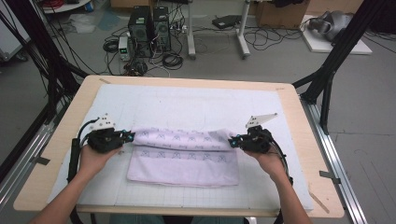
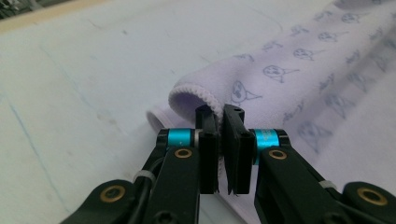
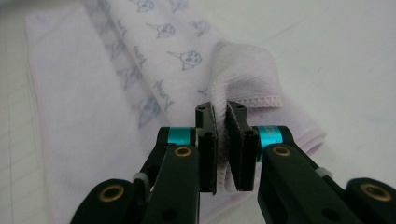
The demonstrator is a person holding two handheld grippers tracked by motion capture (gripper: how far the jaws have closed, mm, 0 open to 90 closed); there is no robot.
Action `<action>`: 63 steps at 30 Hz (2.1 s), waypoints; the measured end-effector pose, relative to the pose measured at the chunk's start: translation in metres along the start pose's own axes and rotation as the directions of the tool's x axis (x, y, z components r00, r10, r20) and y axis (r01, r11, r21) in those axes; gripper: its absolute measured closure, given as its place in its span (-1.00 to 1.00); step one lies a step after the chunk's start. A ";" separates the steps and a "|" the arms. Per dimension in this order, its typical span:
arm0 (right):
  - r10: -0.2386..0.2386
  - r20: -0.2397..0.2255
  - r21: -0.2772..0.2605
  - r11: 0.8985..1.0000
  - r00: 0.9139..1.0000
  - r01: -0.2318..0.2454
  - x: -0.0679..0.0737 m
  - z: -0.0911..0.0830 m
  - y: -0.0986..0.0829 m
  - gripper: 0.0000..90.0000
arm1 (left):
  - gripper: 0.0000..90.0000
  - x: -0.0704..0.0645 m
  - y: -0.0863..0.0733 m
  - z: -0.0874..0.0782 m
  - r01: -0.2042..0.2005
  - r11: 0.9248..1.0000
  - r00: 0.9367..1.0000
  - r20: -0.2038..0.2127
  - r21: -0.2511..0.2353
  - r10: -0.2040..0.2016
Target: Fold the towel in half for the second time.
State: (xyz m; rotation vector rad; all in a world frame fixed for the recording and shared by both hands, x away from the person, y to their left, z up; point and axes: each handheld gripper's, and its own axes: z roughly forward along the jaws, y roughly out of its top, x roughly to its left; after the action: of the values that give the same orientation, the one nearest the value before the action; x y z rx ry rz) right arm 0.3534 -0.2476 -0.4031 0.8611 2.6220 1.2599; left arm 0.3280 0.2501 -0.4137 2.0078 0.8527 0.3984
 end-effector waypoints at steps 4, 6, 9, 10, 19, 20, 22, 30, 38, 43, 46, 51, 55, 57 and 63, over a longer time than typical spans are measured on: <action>0.018 0.006 0.025 1.000 1.000 -0.019 0.001 0.005 -0.014 0.80 | 0.73 -0.004 -0.014 0.000 0.004 0.999 1.000 0.016 0.048 -0.005; 0.028 0.006 0.032 0.999 1.000 -0.028 0.000 0.005 -0.018 0.72 | 0.52 -0.004 -0.016 -0.001 0.009 0.998 1.000 0.009 0.056 -0.010; 0.031 0.016 0.021 0.999 0.999 -0.032 0.001 -0.002 -0.019 0.47 | 0.23 -0.002 -0.015 -0.005 0.006 0.998 1.000 0.007 0.063 -0.007; 0.035 0.030 0.016 0.999 0.999 -0.036 0.001 -0.006 -0.018 0.38 | 0.13 -0.002 -0.012 -0.006 0.003 0.998 1.000 0.012 0.060 -0.004; 0.015 0.080 -0.019 1.000 0.997 -0.014 -0.004 -0.013 0.011 0.01 | -0.12 0.010 0.014 0.003 0.024 0.999 1.000 0.008 0.035 -0.024; 0.014 0.082 -0.009 1.000 0.997 -0.013 -0.006 -0.009 0.014 -0.02 | -0.12 0.012 0.014 0.007 0.037 0.999 0.999 0.013 0.040 -0.038; 0.009 0.074 0.012 1.000 0.997 -0.010 -0.011 0.002 0.018 -0.05 | -0.10 0.017 0.012 0.015 0.065 0.995 0.997 0.024 0.072 -0.067; 0.026 -0.028 0.095 0.995 0.999 -0.023 -0.016 0.021 0.015 0.74 | 0.82 0.018 0.009 0.020 0.047 0.994 0.994 0.098 0.097 -0.057; -0.064 -0.058 0.006 0.998 0.996 0.065 0.015 -0.010 0.018 0.81 | 0.86 -0.003 0.007 -0.015 -0.018 1.000 0.995 0.093 0.008 0.018; -0.076 -0.091 -0.033 0.997 0.993 0.073 0.037 -0.031 -0.002 0.66 | 0.65 -0.017 -0.010 -0.036 -0.065 0.998 0.994 0.092 -0.004 0.065; -0.068 -0.105 -0.057 0.996 0.992 0.063 0.044 -0.039 -0.013 0.55 | 0.41 -0.022 -0.015 -0.046 -0.063 0.998 0.993 0.104 -0.006 0.063; -0.061 -0.096 -0.049 0.997 0.994 0.056 0.044 -0.036 -0.013 0.47 | 0.33 -0.021 -0.011 -0.048 -0.061 0.998 0.993 0.098 -0.004 0.061; -0.076 -0.103 -0.024 0.997 0.992 0.074 0.049 -0.019 -0.014 0.42 | 0.38 -0.025 -0.015 -0.032 -0.063 0.998 0.991 0.121 0.028 0.059; -0.080 -0.110 -0.009 0.997 0.991 0.079 0.051 -0.009 -0.019 0.42 | 0.39 -0.029 -0.018 -0.024 -0.069 0.996 0.990 0.129 0.057 0.062; -0.089 -0.101 0.058 0.994 0.991 0.095 0.059 0.005 -0.034 0.39 | 0.44 -0.033 -0.032 -0.011 -0.089 0.987 0.987 0.147 0.131 0.069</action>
State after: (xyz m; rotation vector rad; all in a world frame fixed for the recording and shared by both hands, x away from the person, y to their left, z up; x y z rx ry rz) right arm 0.2903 -0.2292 -0.4239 0.6942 2.7564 1.2339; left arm 0.2850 0.2448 -0.4330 2.1743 0.7300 0.2432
